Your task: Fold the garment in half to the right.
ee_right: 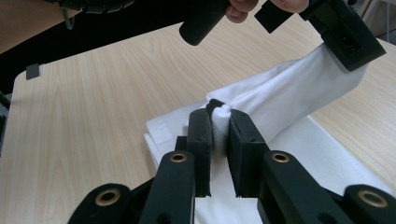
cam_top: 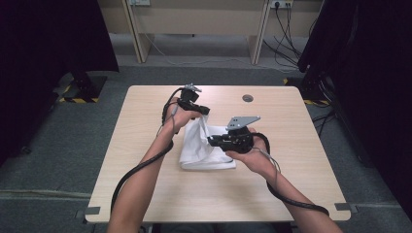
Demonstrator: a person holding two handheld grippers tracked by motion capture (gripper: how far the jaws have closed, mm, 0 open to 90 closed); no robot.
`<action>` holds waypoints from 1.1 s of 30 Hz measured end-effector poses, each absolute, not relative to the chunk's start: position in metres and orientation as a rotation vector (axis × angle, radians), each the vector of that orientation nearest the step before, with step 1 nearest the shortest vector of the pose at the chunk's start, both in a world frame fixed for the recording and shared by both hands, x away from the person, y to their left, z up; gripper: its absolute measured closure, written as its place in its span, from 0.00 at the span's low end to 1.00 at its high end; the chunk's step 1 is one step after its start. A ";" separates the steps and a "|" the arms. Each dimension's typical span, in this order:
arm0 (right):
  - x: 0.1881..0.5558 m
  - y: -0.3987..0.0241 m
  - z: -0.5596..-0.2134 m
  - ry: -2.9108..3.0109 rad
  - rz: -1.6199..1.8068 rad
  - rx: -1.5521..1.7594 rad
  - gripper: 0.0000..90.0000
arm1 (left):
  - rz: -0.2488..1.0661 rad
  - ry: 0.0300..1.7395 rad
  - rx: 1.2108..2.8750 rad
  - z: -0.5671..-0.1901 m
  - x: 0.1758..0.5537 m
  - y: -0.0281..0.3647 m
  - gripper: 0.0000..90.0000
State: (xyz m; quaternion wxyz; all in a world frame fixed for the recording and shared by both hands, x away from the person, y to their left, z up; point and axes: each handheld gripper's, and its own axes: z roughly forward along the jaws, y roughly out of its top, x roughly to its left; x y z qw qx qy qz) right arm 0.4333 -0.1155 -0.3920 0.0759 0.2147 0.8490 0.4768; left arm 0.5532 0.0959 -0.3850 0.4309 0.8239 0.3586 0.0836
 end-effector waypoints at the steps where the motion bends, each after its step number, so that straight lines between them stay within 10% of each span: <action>1: 0.433 -0.116 -0.392 2.545 1.430 0.644 0.89 | 0.209 0.895 2.054 -0.385 0.553 0.096 0.92; 33: 0.432 -0.129 -0.402 2.551 1.409 0.678 0.89 | 0.203 0.888 2.068 -0.393 0.554 0.083 0.91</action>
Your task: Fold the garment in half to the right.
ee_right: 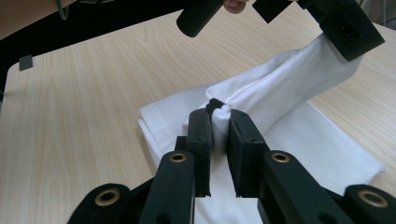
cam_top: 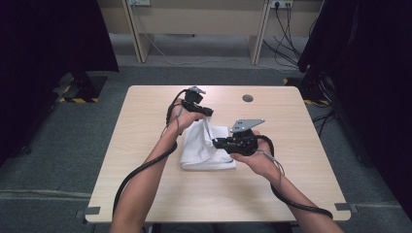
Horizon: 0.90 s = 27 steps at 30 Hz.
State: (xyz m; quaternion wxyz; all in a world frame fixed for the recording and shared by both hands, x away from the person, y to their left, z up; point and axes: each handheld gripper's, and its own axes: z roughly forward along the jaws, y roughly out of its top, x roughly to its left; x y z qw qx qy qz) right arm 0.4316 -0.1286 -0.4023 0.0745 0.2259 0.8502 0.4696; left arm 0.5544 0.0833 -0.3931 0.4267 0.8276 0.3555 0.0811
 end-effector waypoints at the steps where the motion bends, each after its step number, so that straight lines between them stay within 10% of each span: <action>1: 0.431 -0.129 -0.403 2.552 1.409 0.680 0.89 | 0.203 0.888 2.070 -0.394 0.554 0.083 0.91; 27: 0.430 -0.135 -0.413 2.566 1.381 0.705 0.89 | 0.189 0.890 2.097 -0.402 0.556 0.075 0.90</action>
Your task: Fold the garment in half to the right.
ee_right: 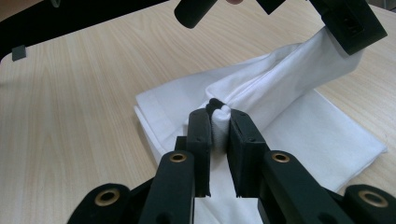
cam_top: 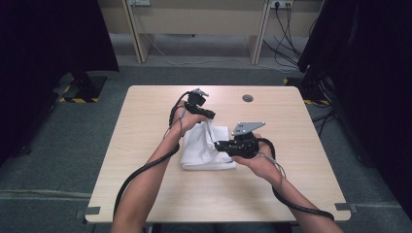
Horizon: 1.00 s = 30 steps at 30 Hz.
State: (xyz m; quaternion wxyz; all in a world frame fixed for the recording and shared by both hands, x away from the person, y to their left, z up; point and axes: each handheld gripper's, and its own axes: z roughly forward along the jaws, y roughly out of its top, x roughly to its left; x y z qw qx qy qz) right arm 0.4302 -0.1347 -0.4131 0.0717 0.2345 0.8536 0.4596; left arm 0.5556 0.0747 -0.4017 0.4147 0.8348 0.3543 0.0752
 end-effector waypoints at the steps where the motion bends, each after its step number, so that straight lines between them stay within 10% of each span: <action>1: 0.430 -0.135 -0.414 2.566 1.381 0.706 0.89 | 0.189 0.889 2.100 -0.403 0.556 0.073 0.90; 30: 0.429 -0.144 -0.424 2.568 1.381 0.749 0.89 | 0.191 0.882 2.118 -0.409 0.556 0.065 0.89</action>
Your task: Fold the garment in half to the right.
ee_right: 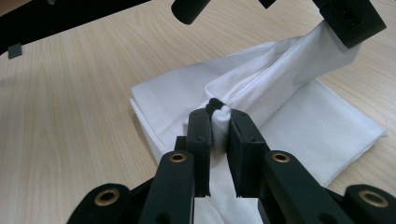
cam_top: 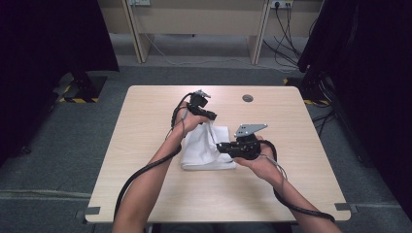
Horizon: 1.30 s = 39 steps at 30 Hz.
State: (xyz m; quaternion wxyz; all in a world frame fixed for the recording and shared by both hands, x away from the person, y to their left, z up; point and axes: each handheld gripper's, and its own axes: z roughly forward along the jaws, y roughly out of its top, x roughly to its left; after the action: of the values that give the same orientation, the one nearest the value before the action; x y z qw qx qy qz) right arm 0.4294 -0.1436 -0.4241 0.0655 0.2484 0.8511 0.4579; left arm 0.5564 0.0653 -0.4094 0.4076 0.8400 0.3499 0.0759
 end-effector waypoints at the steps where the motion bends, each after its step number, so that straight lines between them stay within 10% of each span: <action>1: 0.429 -0.144 -0.424 2.568 1.381 0.749 0.89 | 0.191 0.882 2.117 -0.410 0.557 0.065 0.89; 39: 0.428 -0.147 -0.435 2.589 1.355 0.775 0.88 | 0.178 0.888 2.134 -0.422 0.558 0.057 0.87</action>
State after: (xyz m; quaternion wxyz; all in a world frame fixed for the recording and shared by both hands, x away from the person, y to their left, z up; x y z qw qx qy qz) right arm 0.4283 -0.1468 -0.4351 0.0592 0.2560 0.8548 0.4475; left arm 0.5584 0.0572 -0.4222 0.4001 0.8436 0.3511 0.0705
